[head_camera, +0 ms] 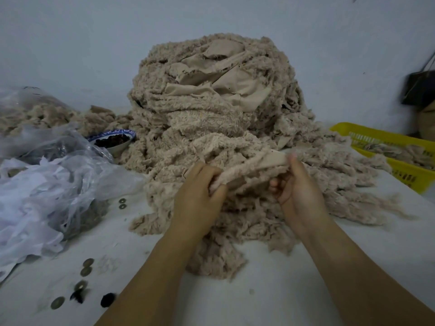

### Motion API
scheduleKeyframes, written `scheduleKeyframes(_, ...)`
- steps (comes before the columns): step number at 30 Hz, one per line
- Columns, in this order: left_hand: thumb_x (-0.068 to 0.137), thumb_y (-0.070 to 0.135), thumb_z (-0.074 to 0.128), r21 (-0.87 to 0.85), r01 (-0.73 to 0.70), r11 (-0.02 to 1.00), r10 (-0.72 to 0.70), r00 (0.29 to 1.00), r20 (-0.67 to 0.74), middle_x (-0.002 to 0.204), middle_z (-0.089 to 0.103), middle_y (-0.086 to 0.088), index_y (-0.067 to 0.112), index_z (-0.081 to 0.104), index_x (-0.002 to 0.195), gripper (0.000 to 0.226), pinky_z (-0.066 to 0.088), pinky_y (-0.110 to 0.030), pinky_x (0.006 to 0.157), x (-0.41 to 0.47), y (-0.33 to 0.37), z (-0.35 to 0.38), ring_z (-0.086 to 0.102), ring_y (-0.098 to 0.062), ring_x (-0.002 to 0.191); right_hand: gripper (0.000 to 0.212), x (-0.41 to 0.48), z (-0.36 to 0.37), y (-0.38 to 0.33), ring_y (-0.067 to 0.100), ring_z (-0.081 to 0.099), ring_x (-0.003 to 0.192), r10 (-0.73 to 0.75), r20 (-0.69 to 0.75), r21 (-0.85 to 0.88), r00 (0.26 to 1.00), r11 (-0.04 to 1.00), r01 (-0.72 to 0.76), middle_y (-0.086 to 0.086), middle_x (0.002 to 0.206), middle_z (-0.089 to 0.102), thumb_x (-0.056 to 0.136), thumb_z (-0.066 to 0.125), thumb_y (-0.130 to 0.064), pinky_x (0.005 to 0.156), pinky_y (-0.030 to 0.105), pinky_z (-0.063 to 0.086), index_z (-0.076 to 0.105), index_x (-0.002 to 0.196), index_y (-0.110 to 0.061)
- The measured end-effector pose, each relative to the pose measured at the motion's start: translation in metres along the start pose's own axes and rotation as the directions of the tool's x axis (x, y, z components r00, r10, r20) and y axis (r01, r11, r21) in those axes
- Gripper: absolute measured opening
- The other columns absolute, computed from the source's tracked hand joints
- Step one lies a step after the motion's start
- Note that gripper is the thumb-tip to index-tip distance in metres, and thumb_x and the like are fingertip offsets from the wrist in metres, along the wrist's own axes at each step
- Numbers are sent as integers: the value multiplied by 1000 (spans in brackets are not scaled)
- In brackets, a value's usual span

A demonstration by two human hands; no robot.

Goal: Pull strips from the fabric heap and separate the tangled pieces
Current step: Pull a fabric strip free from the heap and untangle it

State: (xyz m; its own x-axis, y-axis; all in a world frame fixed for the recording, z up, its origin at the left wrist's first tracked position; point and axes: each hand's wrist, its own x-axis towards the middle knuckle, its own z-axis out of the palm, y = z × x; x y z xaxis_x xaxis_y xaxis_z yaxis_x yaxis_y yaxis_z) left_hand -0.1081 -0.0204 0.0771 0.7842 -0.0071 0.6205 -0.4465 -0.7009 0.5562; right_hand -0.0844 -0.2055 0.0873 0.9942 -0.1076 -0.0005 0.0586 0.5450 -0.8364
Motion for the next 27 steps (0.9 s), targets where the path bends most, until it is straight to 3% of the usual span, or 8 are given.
scheduleKeyframes(3, 99, 22, 58, -467, 382, 798, -345, 924, 167, 67, 52, 3, 18, 54, 69, 31, 43, -12, 58, -3, 4, 1, 51, -11, 63, 41, 1, 1, 2, 9, 61, 58, -1, 30, 26, 1000, 1000, 0, -2, 79, 68, 101, 46, -48, 51, 22, 51, 66, 115, -16)
scheduleKeyframes(7, 94, 40, 61, -747, 659, 85, -495, 679, 542, 120, 68, -20, 1, 70, 111, 44, 48, -42, 101, 1, 11, -2, 66, -34, 109, 66, -2, 5, 11, 12, 69, 110, 55, 215, -82, 975, 996, -38, -5, 120, 72, 82, 51, -71, 92, 33, 54, 62, 127, -25)
scheduleKeyframes(13, 101, 36, 41, -800, 590, -109, -372, 722, 583, 128, 65, -22, -1, 68, 124, 51, 45, -43, 107, 1, 13, -4, 63, -32, 121, 62, -9, 3, 25, 4, 67, 106, 81, 315, -484, 946, 871, 86, -15, 111, 72, 67, 61, -86, 91, 32, 52, 67, 105, -39)
scheduleKeyframes(17, 88, 36, 51, -775, 607, -176, -319, 710, 628, 130, 64, -23, -1, 69, 120, 52, 48, -42, 106, 0, 15, -4, 63, -32, 122, 43, -7, 2, 29, 20, 66, 81, 4, 274, -614, 962, 770, 172, 5, 90, 70, 91, 59, -59, 80, 39, 53, 61, 97, -16)
scheduleKeyframes(20, 86, 39, 58, -773, 626, -98, -406, 684, 605, 121, 70, -19, 5, 74, 115, 48, 57, -39, 94, 1, 13, 0, 69, -28, 112, 34, -5, 3, 24, 15, 55, 74, -36, 223, -473, 974, 870, 140, 3, 80, 59, 100, 55, -41, 80, 39, 48, 56, 82, -13)
scheduleKeyframes(22, 90, 55, 58, -700, 646, 305, -510, 732, 452, 109, 77, -1, 28, 80, 102, 37, 60, -31, 84, -3, 13, 3, 73, -12, 100, 33, -5, 4, 22, 16, 51, 73, -48, 198, -413, 979, 902, 128, 3, 78, 54, 100, 55, -40, 78, 39, 48, 56, 80, -14)
scheduleKeyframes(24, 85, 72, 55, -486, 480, 730, -382, 877, 291, 105, 72, 27, 53, 71, 97, 27, 50, -6, 73, -8, 16, 5, 64, 16, 92, 37, -5, 4, 21, 22, 49, 74, -79, 181, -432, 980, 889, 151, 11, 78, 51, 97, 55, -46, 76, 46, 47, 55, 81, -12)
scheduleKeyframes(27, 90, 51, 67, -398, 309, 864, -247, 948, 200, 107, 67, 32, 54, 57, 111, 24, 43, 1, 74, -12, 10, 14, 58, 20, 98, 30, -4, 3, 21, 24, 58, 79, -96, 169, -439, 981, 884, 162, 16, 83, 63, 97, 54, -46, 85, 55, 52, 64, 76, -28)
